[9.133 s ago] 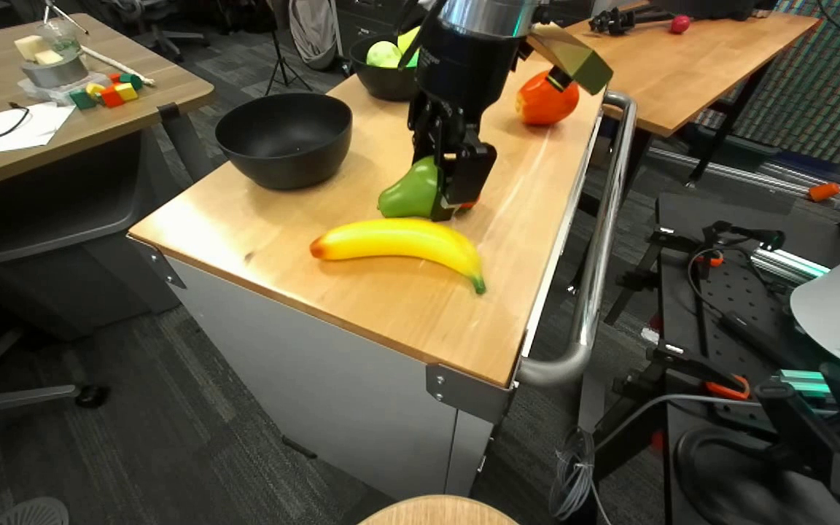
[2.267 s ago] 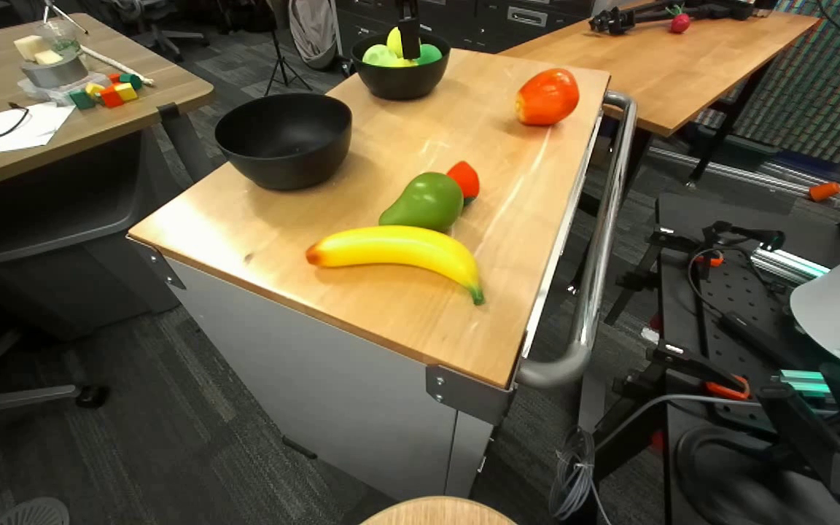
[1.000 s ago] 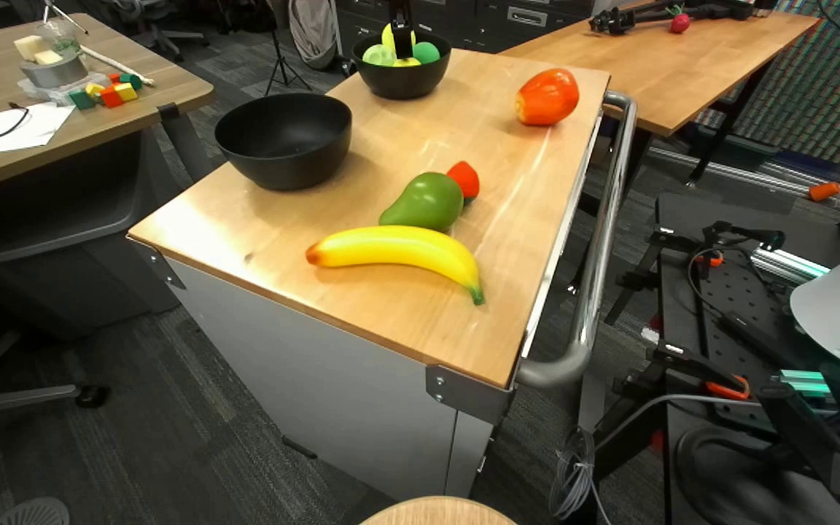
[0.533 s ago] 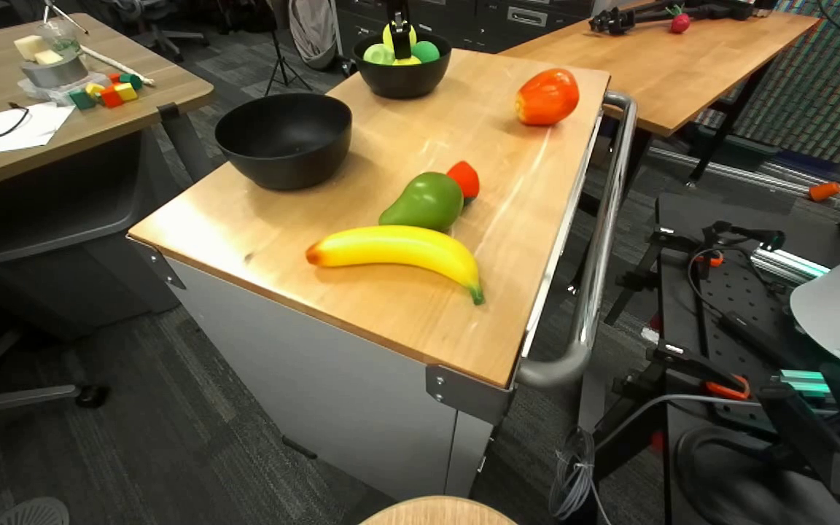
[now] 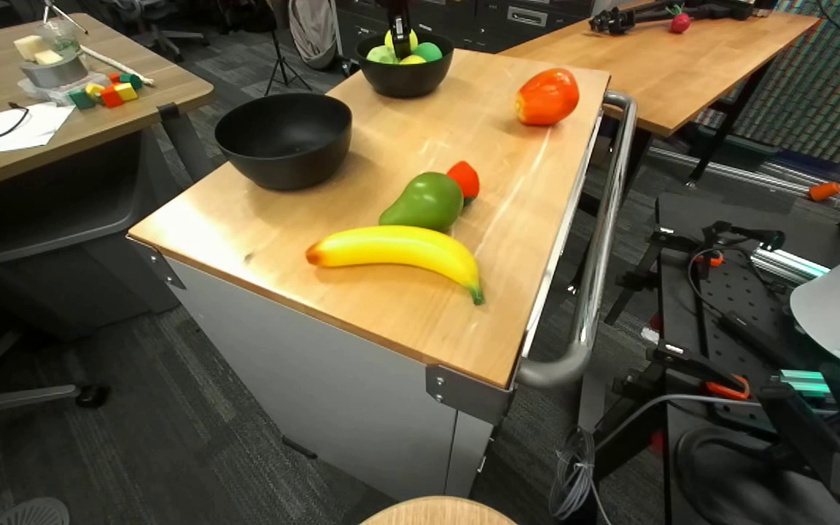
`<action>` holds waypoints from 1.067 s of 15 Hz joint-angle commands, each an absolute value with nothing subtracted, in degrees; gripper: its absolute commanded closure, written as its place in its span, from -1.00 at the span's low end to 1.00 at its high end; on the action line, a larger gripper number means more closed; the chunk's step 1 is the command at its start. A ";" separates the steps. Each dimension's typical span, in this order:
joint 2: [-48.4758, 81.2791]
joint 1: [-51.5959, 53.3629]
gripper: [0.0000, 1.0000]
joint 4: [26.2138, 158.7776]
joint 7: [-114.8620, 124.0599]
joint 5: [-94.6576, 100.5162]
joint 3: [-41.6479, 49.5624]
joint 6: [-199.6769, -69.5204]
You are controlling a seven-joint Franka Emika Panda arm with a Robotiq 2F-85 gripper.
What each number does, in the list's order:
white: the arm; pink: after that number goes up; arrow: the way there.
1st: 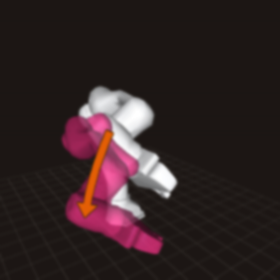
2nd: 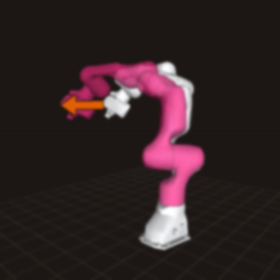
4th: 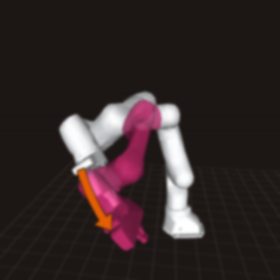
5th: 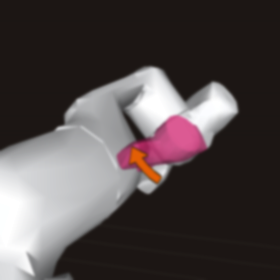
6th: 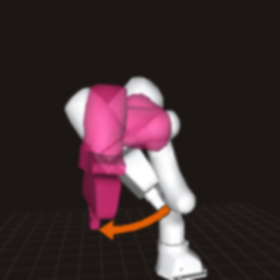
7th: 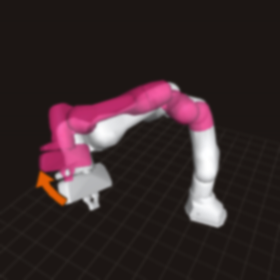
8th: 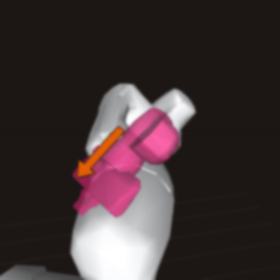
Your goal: Remove the fruits from the left and right bowl respectively and put them on the table
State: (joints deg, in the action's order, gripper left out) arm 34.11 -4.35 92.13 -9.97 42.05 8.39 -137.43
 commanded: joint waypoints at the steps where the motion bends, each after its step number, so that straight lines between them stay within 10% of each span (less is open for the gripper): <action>1: 31.07 -3.36 0.36 93.42 -10.52 42.19 8.66 -134.45; 16: 9.75 -2.43 0.36 104.40 -18.06 12.49 -0.84 -114.30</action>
State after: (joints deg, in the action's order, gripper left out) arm 11.90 -2.59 100.34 -18.12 19.02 0.16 -113.75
